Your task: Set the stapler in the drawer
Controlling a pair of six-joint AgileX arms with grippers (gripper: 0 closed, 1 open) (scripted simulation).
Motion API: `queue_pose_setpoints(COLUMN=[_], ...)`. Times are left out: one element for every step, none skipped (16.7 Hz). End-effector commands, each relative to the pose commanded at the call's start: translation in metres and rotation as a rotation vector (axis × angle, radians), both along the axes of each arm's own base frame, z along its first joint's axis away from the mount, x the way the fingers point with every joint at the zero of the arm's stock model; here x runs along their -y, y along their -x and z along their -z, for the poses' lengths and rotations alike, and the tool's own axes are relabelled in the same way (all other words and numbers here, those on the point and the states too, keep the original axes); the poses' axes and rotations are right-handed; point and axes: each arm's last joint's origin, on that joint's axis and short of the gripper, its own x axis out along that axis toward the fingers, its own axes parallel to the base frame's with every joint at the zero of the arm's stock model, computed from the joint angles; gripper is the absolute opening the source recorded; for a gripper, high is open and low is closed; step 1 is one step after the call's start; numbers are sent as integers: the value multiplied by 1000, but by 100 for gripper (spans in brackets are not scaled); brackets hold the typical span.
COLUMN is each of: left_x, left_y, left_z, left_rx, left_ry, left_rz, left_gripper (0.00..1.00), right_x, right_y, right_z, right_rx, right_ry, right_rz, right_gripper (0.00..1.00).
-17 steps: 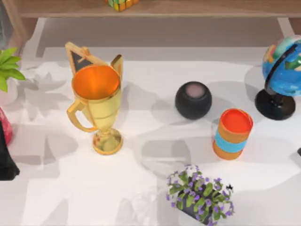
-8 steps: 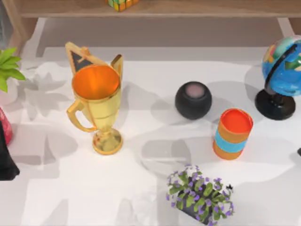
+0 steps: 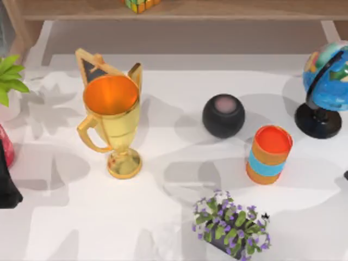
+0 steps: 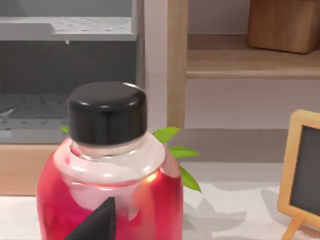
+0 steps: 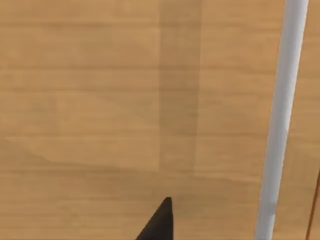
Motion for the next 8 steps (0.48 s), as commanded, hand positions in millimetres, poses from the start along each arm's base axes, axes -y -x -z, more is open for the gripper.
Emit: queue_pose_setpoints(left_x=[0, 0, 0, 0, 0, 0, 0, 0], left_y=[0, 0, 0, 0, 0, 0, 0, 0], left_z=[0, 0, 0, 0, 0, 0, 0, 0], left_rx=[0, 0, 0, 0, 0, 0, 0, 0], left_ry=[0, 0, 0, 0, 0, 0, 0, 0], left_rz=[0, 0, 0, 0, 0, 0, 0, 0], left_gripper=[100, 100, 100, 100, 100, 100, 100, 100], right_x=[0, 0, 0, 0, 0, 0, 0, 0], right_y=[0, 0, 0, 0, 0, 0, 0, 0], right_z=[0, 0, 0, 0, 0, 0, 0, 0], right_rx=[0, 0, 0, 0, 0, 0, 0, 0], right_ry=[0, 0, 0, 0, 0, 0, 0, 0], right_rz=[0, 0, 0, 0, 0, 0, 0, 0], right_gripper=[40, 32, 25, 17, 10, 2, 0, 0])
